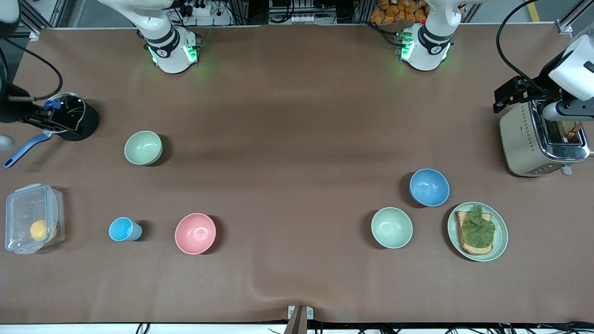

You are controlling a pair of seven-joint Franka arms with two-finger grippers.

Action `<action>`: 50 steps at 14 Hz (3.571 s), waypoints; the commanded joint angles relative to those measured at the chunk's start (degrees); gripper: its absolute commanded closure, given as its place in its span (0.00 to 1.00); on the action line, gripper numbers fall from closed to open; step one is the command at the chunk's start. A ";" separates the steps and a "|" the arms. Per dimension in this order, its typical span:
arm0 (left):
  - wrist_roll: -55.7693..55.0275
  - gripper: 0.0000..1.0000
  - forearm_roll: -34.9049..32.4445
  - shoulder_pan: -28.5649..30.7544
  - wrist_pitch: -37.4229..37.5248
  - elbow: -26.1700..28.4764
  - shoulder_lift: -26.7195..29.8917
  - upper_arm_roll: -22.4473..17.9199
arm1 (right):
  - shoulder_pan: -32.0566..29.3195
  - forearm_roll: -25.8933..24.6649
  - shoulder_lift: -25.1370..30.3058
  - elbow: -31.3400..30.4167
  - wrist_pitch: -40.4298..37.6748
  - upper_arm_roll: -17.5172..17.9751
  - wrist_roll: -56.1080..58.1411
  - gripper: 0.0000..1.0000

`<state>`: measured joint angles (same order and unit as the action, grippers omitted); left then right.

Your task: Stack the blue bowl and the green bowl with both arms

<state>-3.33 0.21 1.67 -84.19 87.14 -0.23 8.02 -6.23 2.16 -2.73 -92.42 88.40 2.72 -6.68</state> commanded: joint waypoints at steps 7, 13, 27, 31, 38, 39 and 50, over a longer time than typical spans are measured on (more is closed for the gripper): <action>-0.01 0.00 -2.31 1.58 -7.47 -0.13 -15.92 0.24 | -3.35 -0.58 2.47 -21.37 16.17 0.53 5.97 0.00; 0.00 0.00 -5.74 4.04 -15.10 0.22 -29.62 0.24 | -6.77 0.21 2.56 -35.52 30.84 0.44 11.60 0.00; -5.99 0.00 -6.80 3.16 -25.31 6.64 -38.69 0.15 | -11.43 0.22 -5.70 -48.99 55.30 0.44 14.94 0.44; -6.33 0.00 -6.89 2.90 -28.21 6.64 -40.10 0.15 | -11.52 1.09 -6.32 -48.99 55.39 0.53 14.94 0.70; -8.09 1.00 -7.50 1.94 -29.54 6.64 -40.55 0.15 | -11.87 1.53 -6.14 -48.38 53.64 0.62 14.24 1.00; -8.27 1.00 -8.81 1.93 -29.54 6.64 -40.37 0.24 | -11.87 1.71 -5.71 -47.77 51.71 0.71 14.15 1.00; -9.76 1.00 -6.11 2.63 -28.40 13.57 -25.27 3.75 | -5.47 11.01 -1.06 -35.98 27.44 1.15 0.99 1.00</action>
<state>-11.61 -6.75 3.92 -112.59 95.42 -31.37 10.74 -14.40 10.96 -6.51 -128.04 117.55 3.64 -0.87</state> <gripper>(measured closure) 0.938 0.965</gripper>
